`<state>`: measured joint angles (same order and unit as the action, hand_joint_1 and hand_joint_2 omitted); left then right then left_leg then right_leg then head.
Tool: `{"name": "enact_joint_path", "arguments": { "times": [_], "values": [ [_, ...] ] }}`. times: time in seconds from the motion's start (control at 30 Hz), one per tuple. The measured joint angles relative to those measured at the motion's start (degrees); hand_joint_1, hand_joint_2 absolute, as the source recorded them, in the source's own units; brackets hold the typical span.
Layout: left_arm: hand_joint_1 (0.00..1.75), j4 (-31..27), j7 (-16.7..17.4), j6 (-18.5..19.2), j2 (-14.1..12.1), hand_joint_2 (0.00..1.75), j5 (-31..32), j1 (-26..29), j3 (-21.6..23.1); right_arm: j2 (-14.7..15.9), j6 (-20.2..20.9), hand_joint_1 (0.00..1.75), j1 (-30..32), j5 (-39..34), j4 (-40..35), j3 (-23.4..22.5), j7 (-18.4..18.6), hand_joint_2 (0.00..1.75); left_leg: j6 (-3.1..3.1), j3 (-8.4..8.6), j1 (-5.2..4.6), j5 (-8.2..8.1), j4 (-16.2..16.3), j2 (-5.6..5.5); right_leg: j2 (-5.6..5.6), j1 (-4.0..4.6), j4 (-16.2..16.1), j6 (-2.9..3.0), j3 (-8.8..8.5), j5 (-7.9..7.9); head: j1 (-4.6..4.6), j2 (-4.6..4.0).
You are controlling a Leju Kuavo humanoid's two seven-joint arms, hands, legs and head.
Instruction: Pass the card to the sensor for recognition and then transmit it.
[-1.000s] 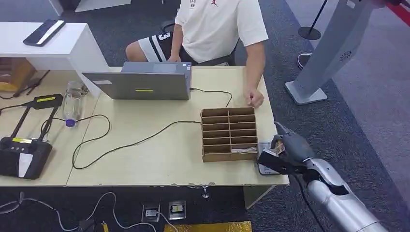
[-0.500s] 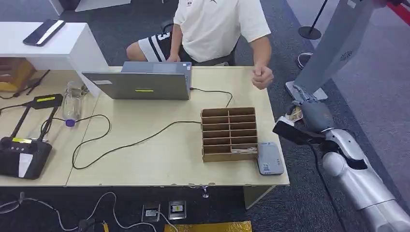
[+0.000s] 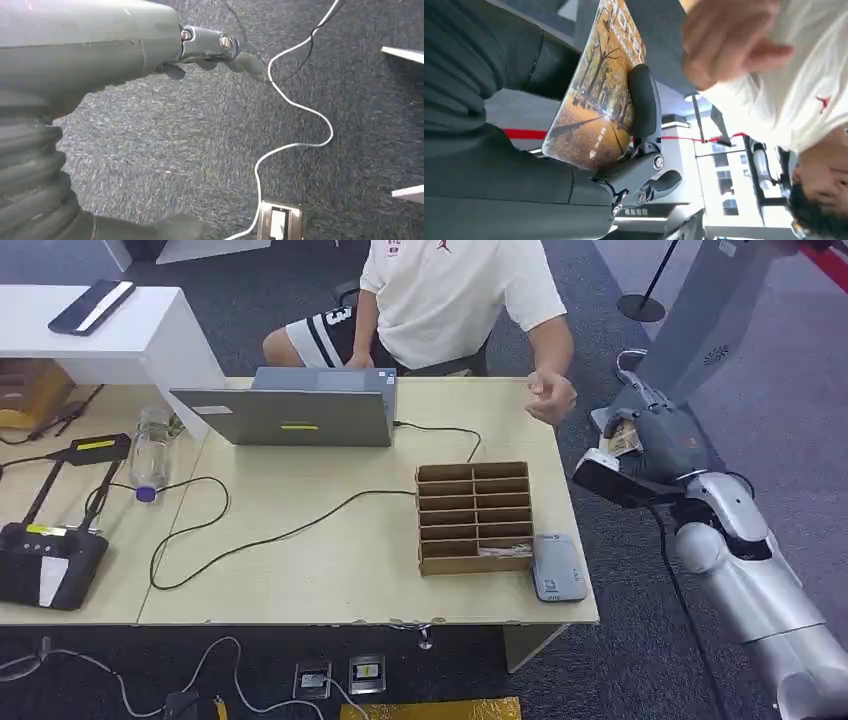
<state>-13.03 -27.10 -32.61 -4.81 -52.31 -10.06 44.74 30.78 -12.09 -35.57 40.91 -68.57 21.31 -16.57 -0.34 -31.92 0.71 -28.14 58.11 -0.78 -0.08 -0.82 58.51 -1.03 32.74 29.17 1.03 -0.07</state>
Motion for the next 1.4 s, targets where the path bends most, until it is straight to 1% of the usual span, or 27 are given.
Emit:
{"name": "enact_joint_path", "arguments": {
  "times": [0.13, 0.23, 0.3, 0.37, 0.43, 0.53, 0.63, 0.83, 0.87, 0.9, 0.93, 0.97, 1.07, 1.23, 1.4],
  "values": [
    [0.00, 0.0, 0.0, 0.1, 0.0, 1.75, 0.9, -0.7, 0.9, -2.0, 0.0, 1.75, -5.7, 1.1, 3.3, 0.4, -2.8, 1.75, 0.00, -0.04, 0.01, 0.01, 0.0, 0.01, 0.04, 0.01, 0.0, 0.01, 0.03, -0.01, 0.02, 0.00],
    [0.00, -0.1, 0.5, 0.4, 0.0, 1.75, 1.6, -1.3, 1.3, -4.2, -0.5, 1.75, -10.1, 0.6, 7.0, 1.1, -5.9, 1.75, -0.01, -0.11, 0.01, 0.01, 0.0, -0.01, 0.01, 0.01, 0.0, 0.01, 0.05, -0.01, -0.02, 0.00],
    [0.00, -0.3, 0.8, 0.4, 0.0, 1.75, 2.0, -1.7, 1.8, -6.7, -1.9, 1.75, -14.2, 0.6, 12.1, 1.8, -8.0, 1.75, -0.03, -0.15, 0.01, 0.04, 0.0, 0.00, 0.03, 0.01, 0.1, 0.01, 0.10, -0.02, -0.02, 0.00],
    [0.00, -0.5, 1.1, 0.3, 0.1, 1.75, 2.3, -2.1, 2.3, -9.2, -3.2, 1.75, -18.1, 0.8, 17.7, 2.2, -9.1, 1.75, -0.03, -0.13, 0.03, 0.05, 0.0, -0.02, 0.00, 0.03, 0.0, 0.01, 0.09, -0.02, -0.02, 0.00],
    [0.00, -0.5, 1.2, 0.3, 0.1, 1.75, 2.4, -2.3, 2.5, -11.1, -3.9, 1.75, -20.5, 1.0, 21.3, 2.8, -9.5, 1.75, -0.01, -0.16, 0.03, 0.06, 0.0, -0.12, -0.13, 0.04, 0.0, 0.01, 0.09, -0.02, -0.02, 0.00],
    [0.00, -0.7, 1.4, 0.4, 0.1, 1.75, 2.4, -2.3, 2.8, -13.5, -4.3, 1.75, -22.8, 1.3, 26.6, 3.7, -9.9, 1.75, -0.01, -0.19, 0.03, 0.06, 0.0, -0.12, -0.13, 0.04, 0.0, 0.01, 0.10, -0.01, 0.00, 0.00],
    [0.00, -0.7, 1.4, 0.7, 0.1, 1.75, 2.3, -2.3, 2.8, -15.2, -4.2, 1.75, -23.5, 1.8, 29.3, 4.1, -9.9, 1.75, -0.01, -0.20, 0.03, 0.06, 0.0, -0.11, -0.11, 0.04, 0.0, 0.02, 0.11, -0.01, 0.00, 0.00],
    [0.00, -0.8, 1.4, 0.7, 0.1, 1.75, 1.9, -2.3, 2.8, -17.5, -4.2, 1.75, -24.3, 1.8, 34.0, 4.8, -10.0, 1.75, -0.01, -0.19, 0.03, 0.06, 0.0, -0.13, -0.14, 0.04, 0.0, 0.02, 0.10, -0.01, 0.00, 0.00],
    [0.00, -0.8, 1.4, 0.7, 0.1, 1.75, 1.9, -2.3, 2.8, -17.7, -4.2, 1.66, -24.3, 1.8, 34.4, 4.9, -9.9, 1.75, -0.01, -0.19, 0.02, 0.06, 0.0, -0.12, -0.13, 0.03, 0.0, 0.01, 0.10, -0.01, 0.00, 0.00],
    [0.00, -0.8, 1.4, 0.7, 0.1, 1.75, 1.8, -2.3, 2.8, -17.9, -4.2, 1.43, -24.3, 1.8, 34.9, 5.0, -9.9, 1.75, -0.01, -0.18, 0.02, 0.06, 0.0, -0.12, -0.12, 0.03, 0.0, 0.01, 0.10, -0.01, -0.02, 0.00],
    [0.00, -0.8, 1.4, 0.7, 0.1, 1.75, 1.8, -2.2, 2.8, -18.1, -4.2, 0.37, -24.3, 1.8, 35.5, 5.1, -9.9, 1.75, -0.01, -0.18, 0.02, 0.06, 0.0, -0.12, -0.12, 0.03, 0.0, 0.01, 0.09, -0.02, 0.00, 0.00],
    [0.00, -0.8, 1.4, 0.7, 0.1, 1.75, 1.8, -2.2, 2.8, -18.3, -4.2, 0.00, -24.4, 1.8, 36.0, 5.2, -9.9, 1.75, -0.01, -0.17, 0.02, 0.06, 0.0, -0.12, -0.13, 0.03, 0.0, 0.01, 0.10, -0.02, -0.02, 0.00],
    [0.00, -0.8, 1.4, 0.7, 0.1, 1.75, 1.7, -2.2, 2.8, -18.7, -4.4, 0.00, -24.4, 1.8, 37.0, 5.4, -9.9, 1.75, -0.01, -0.15, 0.02, 0.06, 0.0, -0.12, -0.11, 0.03, 0.0, 0.01, 0.09, -0.02, 0.00, 0.00],
    [0.00, -0.8, 1.4, 0.7, 0.1, 1.75, 1.7, -2.2, 2.8, -18.9, -6.0, 0.00, -24.4, 1.8, 38.1, 5.6, -9.8, 1.75, -0.01, -0.15, 0.03, 0.06, 0.0, -0.11, -0.11, 0.03, 0.0, 0.01, 0.09, -0.02, -0.02, 0.00],
    [0.00, -0.8, 1.4, 0.7, 0.1, 1.75, 1.7, -2.2, 2.8, -19.0, -6.1, 0.00, -24.3, 1.8, 38.8, 6.2, -9.8, 1.75, -0.01, -0.15, 0.02, 0.06, 0.0, -0.11, -0.10, 0.03, 0.0, 0.01, 0.10, -0.02, -0.02, 0.00]
  ]
}}
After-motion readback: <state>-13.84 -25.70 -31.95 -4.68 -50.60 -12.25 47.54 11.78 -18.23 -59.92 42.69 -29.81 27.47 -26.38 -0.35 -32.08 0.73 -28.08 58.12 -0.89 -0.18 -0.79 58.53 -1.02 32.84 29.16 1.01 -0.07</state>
